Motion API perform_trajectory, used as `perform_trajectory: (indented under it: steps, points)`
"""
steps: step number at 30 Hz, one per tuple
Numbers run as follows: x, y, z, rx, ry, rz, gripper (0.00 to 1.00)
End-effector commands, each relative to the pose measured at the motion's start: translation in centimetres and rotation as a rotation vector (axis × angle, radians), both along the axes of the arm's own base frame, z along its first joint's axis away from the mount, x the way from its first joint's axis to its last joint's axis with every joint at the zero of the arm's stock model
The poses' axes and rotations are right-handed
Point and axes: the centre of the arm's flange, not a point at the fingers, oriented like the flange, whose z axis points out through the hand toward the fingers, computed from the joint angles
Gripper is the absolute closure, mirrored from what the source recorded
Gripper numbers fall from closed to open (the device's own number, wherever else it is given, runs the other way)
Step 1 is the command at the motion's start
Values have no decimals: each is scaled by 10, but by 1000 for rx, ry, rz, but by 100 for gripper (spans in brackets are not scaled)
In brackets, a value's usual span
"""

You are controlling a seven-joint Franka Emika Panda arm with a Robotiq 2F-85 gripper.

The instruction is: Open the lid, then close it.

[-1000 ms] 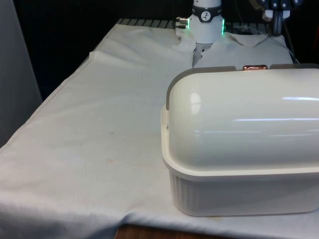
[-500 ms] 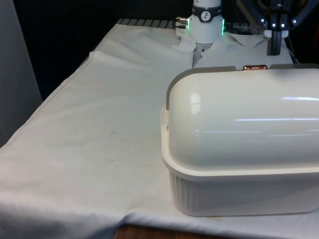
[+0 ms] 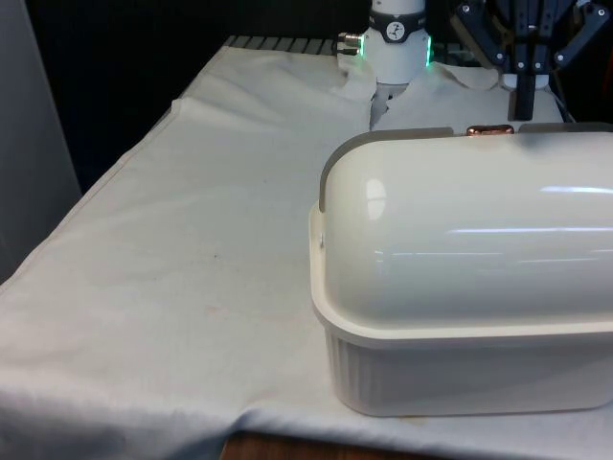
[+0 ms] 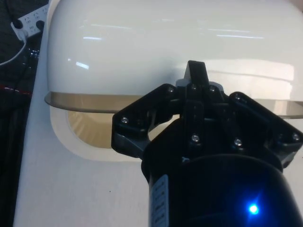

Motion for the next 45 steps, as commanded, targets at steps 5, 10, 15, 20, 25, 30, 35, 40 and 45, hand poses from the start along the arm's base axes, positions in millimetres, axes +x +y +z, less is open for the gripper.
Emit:
perform_trajectory:
  steps: [5,10,15,20,25,30,35,40,45]
  points:
    - [0,0,-1,5,4,-2,100]
    - [0,0,-2,3,7,-1,100]
    - [0,0,-4,2,19,-1,100]
    - [-1,-2,-5,-1,42,-3,100]
    - [-2,-4,-4,-5,47,-3,100]
    - [-2,-4,-5,-8,56,-5,100]
    - [-1,-4,-6,-9,53,-6,100]
    - [-1,-4,-9,-11,59,-7,100]
    - [0,-4,-18,-12,75,-7,100]
